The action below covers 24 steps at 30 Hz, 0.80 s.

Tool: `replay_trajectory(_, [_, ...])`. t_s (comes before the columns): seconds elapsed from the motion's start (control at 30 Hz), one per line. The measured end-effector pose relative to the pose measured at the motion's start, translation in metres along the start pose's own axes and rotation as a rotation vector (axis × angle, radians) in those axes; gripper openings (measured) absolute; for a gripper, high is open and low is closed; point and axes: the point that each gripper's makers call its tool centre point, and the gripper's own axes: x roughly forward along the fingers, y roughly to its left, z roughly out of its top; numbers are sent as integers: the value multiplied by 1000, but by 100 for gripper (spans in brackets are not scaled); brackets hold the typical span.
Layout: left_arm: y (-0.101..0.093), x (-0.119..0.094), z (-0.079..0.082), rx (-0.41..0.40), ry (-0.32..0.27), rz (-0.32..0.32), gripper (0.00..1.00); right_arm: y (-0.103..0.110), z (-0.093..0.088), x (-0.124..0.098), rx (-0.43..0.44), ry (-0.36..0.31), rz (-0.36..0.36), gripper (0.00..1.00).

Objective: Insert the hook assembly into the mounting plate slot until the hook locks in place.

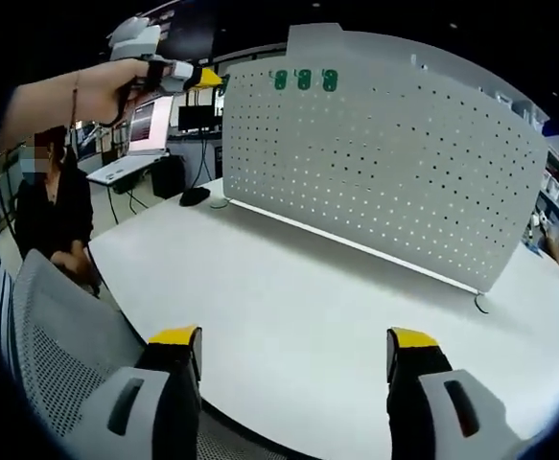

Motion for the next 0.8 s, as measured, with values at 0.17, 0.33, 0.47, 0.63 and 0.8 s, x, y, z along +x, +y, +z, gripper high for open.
replay_trajectory(0.17, [8,13,8,6,-30,23,1,-3,0,1,10,-9,-13,77])
replay_trajectory(0.33, [14,29,15,22,-62,47,1,-3,0,3,12,-10,-17,76])
replay_trajectory(0.47, [17,37,19,36,-76,61,1,-2,-1,4,10,-5,-13,76])
replay_trajectory(0.63, [18,47,26,68,-99,71,1,0,-2,6,12,3,-9,76])
replay_trajectory(0.8, [20,58,32,91,-138,79,1,2,-3,7,6,6,-7,74])
